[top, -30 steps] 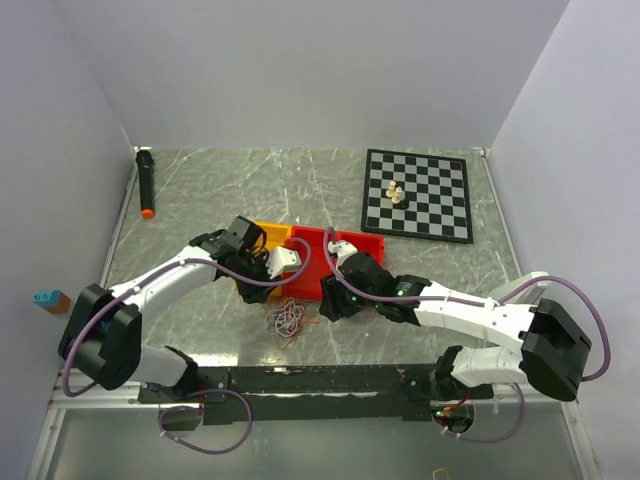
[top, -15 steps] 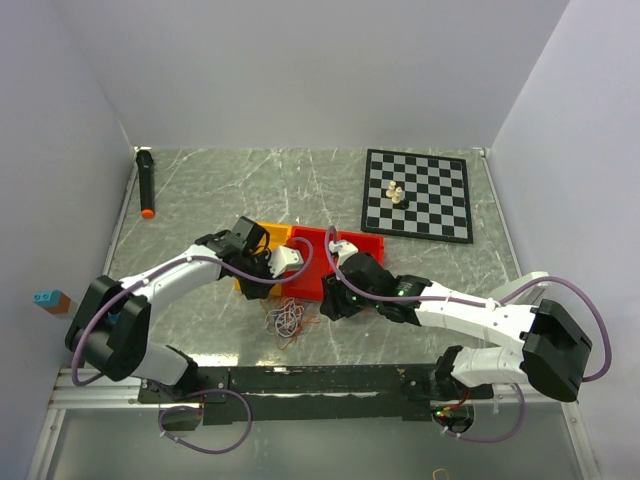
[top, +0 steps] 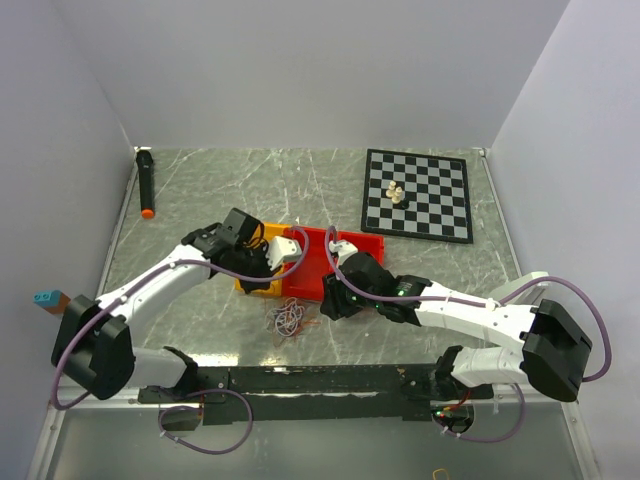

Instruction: Untangle the cables

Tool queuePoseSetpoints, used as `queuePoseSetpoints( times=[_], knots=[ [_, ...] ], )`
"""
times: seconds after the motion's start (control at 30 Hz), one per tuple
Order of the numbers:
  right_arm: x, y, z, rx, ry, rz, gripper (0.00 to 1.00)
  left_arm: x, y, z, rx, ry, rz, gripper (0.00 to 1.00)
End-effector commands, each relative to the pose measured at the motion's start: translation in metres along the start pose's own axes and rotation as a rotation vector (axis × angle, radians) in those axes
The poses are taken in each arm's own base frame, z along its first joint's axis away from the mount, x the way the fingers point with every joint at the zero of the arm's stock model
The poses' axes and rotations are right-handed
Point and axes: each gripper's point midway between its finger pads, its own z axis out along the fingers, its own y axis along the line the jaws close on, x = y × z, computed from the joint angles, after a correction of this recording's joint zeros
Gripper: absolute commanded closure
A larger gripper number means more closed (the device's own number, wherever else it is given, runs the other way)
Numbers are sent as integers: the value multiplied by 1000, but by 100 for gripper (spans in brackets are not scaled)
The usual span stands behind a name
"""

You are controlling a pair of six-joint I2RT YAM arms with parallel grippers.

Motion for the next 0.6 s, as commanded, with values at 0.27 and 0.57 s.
queuePoseSetpoints(
  times=[0.27, 0.57],
  knots=[
    [-21, 42, 0, -154, -78, -127, 37, -23, -26, -37, 65, -89, 14, 99],
    [-35, 74, 15, -234, -87, -289, 36, -4, -19, -20, 31, -42, -6, 99]
  ],
)
